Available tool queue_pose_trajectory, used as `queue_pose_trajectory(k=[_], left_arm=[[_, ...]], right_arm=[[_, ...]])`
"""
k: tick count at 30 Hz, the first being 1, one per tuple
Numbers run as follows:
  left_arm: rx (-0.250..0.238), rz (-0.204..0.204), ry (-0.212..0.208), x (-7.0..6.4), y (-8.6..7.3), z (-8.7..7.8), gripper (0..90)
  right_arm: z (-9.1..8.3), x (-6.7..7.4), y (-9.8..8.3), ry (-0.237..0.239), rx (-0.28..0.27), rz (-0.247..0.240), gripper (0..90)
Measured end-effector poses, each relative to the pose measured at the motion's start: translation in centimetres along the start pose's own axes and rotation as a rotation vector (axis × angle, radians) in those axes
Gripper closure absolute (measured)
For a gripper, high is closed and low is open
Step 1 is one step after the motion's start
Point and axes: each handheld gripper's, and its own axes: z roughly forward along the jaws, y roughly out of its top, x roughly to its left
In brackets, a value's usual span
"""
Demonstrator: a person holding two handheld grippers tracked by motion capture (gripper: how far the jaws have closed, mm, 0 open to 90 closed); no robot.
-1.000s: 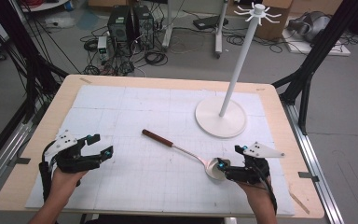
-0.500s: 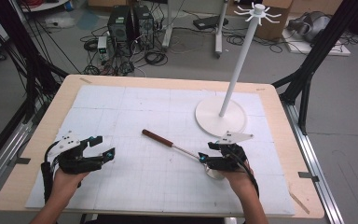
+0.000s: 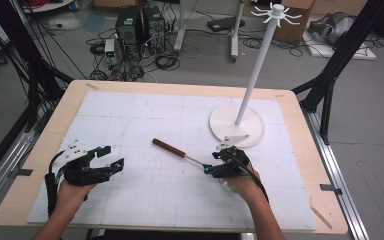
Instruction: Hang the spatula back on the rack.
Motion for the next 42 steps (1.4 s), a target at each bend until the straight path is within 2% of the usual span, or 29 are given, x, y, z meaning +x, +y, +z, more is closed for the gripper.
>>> queue_pose_trajectory(k=[3, 5, 10, 13, 20, 27, 32, 37, 40, 42], left_arm=[[0.003, -0.001, -0.001, 0.0, 0.0, 0.0, 25.7], [0.002, -0.005, 0.002, 0.0, 0.0, 0.0, 25.7], [0.002, -0.005, 0.002, 0.0, 0.0, 0.0, 25.7], [0.002, -0.007, 0.0, 0.0, 0.0, 0.0, 25.7], [0.003, -0.011, -0.006, 0.0, 0.0, 0.0, 26.3], [0.007, -0.011, -0.007, 0.0, 0.0, 0.1, 26.4], [0.01, -0.011, -0.008, 0.0, 0.0, 0.0, 26.5], [0.01, -0.013, -0.007, 0.0, 0.0, 0.1, 26.6], [0.011, -0.019, -0.009, 0.0, 0.0, 0.1, 26.6], [0.011, -0.021, -0.009, 0.0, 0.0, 0.2, 26.7]], right_arm=[[1.0, 0.1, 0.4, 0.006, 0.04, -0.014, 29.9], [1.6, 0.1, 0.5, 0.013, 0.067, -0.025, 30.7], [1.9, 0.1, 0.6, 0.019, 0.106, -0.046, 50.1], [1.9, 0.0, 0.6, 0.034, 0.1, -0.05, 55.8], [2.5, 0.0, 0.5, 0.043, 0.134, -0.078, 66.2], [2.7, 0.0, 0.6, 0.043, 0.137, -0.099, 71.6], [2.7, 0.0, 0.7, 0.041, 0.148, -0.078, 75.8], [2.7, -0.2, 0.8, 0.06, 0.151, -0.071, 77.5], [2.8, -0.3, 0.9, 0.062, 0.155, -0.07, 80.9], [2.8, -0.4, 0.9, 0.065, 0.161, -0.086, 82.0]])
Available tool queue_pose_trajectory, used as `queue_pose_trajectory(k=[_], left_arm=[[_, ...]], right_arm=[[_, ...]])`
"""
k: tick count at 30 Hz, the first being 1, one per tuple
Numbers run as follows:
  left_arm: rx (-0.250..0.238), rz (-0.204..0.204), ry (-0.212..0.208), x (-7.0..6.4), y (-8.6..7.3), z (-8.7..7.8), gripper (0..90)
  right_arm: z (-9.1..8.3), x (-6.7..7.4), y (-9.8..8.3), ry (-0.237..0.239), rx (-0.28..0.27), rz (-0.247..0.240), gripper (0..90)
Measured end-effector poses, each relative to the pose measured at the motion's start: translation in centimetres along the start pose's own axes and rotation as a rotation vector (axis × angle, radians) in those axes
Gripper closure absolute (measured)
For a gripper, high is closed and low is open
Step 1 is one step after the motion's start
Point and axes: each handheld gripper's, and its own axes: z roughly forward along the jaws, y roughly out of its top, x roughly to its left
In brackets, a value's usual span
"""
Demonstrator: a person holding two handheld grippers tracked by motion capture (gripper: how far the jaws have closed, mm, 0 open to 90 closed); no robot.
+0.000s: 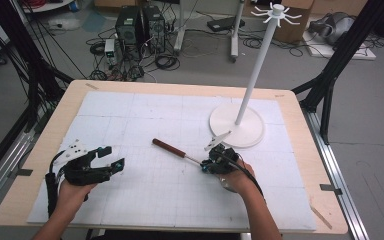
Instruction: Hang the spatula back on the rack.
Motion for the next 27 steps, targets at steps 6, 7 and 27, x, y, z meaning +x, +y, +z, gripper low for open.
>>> queue_pose_trajectory(k=[6, 7, 27], left_arm=[[0.006, -0.004, -0.001, 0.04, -0.03, 0.13, 26.9], [0.007, -0.005, 0.0, 0.03, -0.03, 0.15, 27.0], [0.015, -0.009, 0.003, 0.12, -0.06, 0.3, 27.8]], right_arm=[[0.02, -0.03, 0.16, 0.007, 0.01, -0.026, 82.3], [0.03, -0.02, 0.14, 0.004, 0.009, -0.027, 82.2], [0.01, -0.2, 0.03, 0.019, 0.0, 0.017, 84.5]])
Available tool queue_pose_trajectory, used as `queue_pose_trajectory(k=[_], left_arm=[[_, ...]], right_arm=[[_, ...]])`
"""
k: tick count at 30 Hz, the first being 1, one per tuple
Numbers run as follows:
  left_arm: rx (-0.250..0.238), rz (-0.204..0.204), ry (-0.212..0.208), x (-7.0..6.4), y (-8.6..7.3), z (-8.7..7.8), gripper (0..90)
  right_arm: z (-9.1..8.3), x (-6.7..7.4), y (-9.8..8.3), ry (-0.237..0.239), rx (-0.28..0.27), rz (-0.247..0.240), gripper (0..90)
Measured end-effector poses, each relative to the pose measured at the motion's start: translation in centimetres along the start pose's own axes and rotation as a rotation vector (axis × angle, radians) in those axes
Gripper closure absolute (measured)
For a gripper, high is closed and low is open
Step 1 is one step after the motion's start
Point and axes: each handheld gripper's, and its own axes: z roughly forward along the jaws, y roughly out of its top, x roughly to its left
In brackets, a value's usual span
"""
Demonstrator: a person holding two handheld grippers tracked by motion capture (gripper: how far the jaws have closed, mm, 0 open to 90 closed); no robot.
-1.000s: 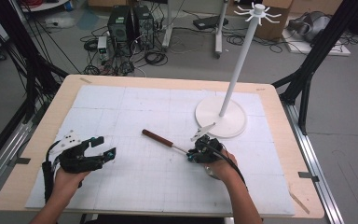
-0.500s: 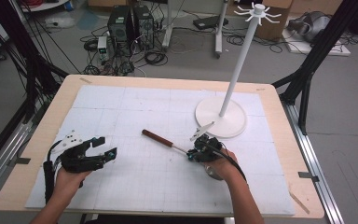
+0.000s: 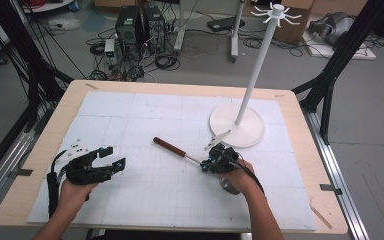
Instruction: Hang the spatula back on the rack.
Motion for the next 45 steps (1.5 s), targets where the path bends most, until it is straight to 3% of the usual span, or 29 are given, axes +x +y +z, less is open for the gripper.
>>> queue_pose_trajectory(k=[11, 21, 24, 26, 31, 38, 45], left_arm=[[-0.002, -0.002, 0.002, 0.0, 0.0, 0.0, 28.0], [-0.006, -0.014, -0.011, -0.1, 0.0, -0.1, 30.7], [-0.01, -0.045, -0.037, 0.0, 0.1, 0.1, 31.1], [-0.03, -0.068, -0.06, 0.0, 0.2, 0.2, 36.2], [-0.064, -0.112, -0.113, -0.3, 1.2, 0.6, 34.8], [-0.094, -0.13, -0.163, -1.5, 3.5, 2.4, 31.4], [-0.1, -0.116, -0.226, -3.2, 6.1, 4.2, 31.1]], right_arm=[[-0.4, 0.3, 0.0, 0.025, -0.028, 0.039, 84.8], [-2.7, 0.7, -0.3, 0.02, -0.146, 0.087, 84.7], [-3.3, 1.0, -0.6, 0.016, -0.183, 0.104, 84.7], [-3.6, 1.3, -0.8, 0.004, -0.209, 0.109, 84.6], [-4.6, 2.5, -1.2, -0.012, -0.278, 0.11, 84.6], [-5.9, 4.0, -0.9, -0.018, -0.358, 0.107, 84.6], [-6.8, 4.9, -0.5, -0.027, -0.422, 0.128, 84.6]])
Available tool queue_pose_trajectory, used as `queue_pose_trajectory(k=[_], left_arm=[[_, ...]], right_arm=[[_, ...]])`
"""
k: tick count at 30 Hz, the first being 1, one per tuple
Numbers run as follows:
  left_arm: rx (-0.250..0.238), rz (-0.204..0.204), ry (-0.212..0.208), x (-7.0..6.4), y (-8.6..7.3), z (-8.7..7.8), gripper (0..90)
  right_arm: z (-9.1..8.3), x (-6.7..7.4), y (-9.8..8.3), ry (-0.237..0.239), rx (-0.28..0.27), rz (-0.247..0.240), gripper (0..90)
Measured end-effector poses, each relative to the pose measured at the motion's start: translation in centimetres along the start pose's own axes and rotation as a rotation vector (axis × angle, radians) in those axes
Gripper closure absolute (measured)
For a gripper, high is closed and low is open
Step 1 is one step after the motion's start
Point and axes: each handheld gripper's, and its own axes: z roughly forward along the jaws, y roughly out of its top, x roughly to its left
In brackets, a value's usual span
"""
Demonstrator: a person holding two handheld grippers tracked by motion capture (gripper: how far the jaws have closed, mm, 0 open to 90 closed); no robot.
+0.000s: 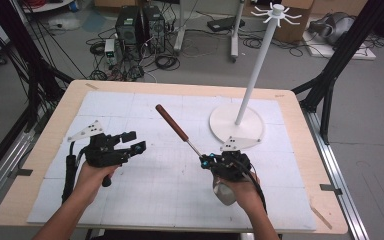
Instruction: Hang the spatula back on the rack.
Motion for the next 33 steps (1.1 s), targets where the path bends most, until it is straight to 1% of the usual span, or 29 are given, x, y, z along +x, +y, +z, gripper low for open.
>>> queue_pose_trajectory(k=[5, 9, 11, 13, 15, 18, 21, 22, 23, 26, 30, 33], left_arm=[[-0.03, -0.015, -0.032, -0.7, 1.1, 1.2, 31.5], [-0.028, 0.004, -0.051, -1.4, 2.1, 2.1, 31.5], [-0.026, 0.015, -0.064, -1.9, 2.5, 2.5, 31.5], [-0.033, 0.013, -0.08, -2.3, 3.0, 2.9, 31.4], [-0.042, 0.014, -0.087, -2.8, 3.5, 3.2, 31.2], [-0.044, 0.02, -0.109, -3.4, 4.2, 3.8, 30.9], [-0.033, 0.034, -0.106, -3.9, 4.6, 4.5, 30.5], [-0.027, 0.041, -0.103, -4.0, 4.7, 4.7, 30.5], [-0.022, 0.033, -0.102, -4.2, 4.8, 4.9, 30.5], [-0.015, 0.029, -0.097, -4.3, 5.0, 5.5, 30.4], [-0.02, 0.01, -0.105, -4.2, 5.3, 6.0, 30.5], [-0.027, -0.006, -0.102, -4.2, 5.7, 6.3, 30.7]], right_arm=[[-0.6, 0.4, 0.2, -0.01, -0.052, -0.009, 84.5], [-1.3, 0.6, 0.4, -0.009, -0.094, -0.013, 84.6], [-1.6, 0.6, 0.5, -0.01, -0.103, -0.015, 84.6], [-1.8, 0.7, 0.7, -0.014, -0.11, -0.018, 84.6], [-2.0, 1.0, 0.9, -0.014, -0.12, -0.017, 84.5], [-2.1, 1.3, 1.1, -0.02, -0.134, -0.032, 84.5], [-2.2, 1.7, 1.2, -0.028, -0.138, -0.04, 84.6], [-2.3, 1.9, 1.2, -0.024, -0.14, -0.035, 84.5], [-2.3, 1.9, 1.2, -0.023, -0.143, -0.041, 84.5], [-2.4, 2.2, 1.2, -0.023, -0.148, -0.043, 84.5], [-2.6, 2.3, 1.2, -0.023, -0.144, -0.051, 84.5], [-2.6, 2.4, 1.2, -0.022, -0.141, -0.052, 84.5]])
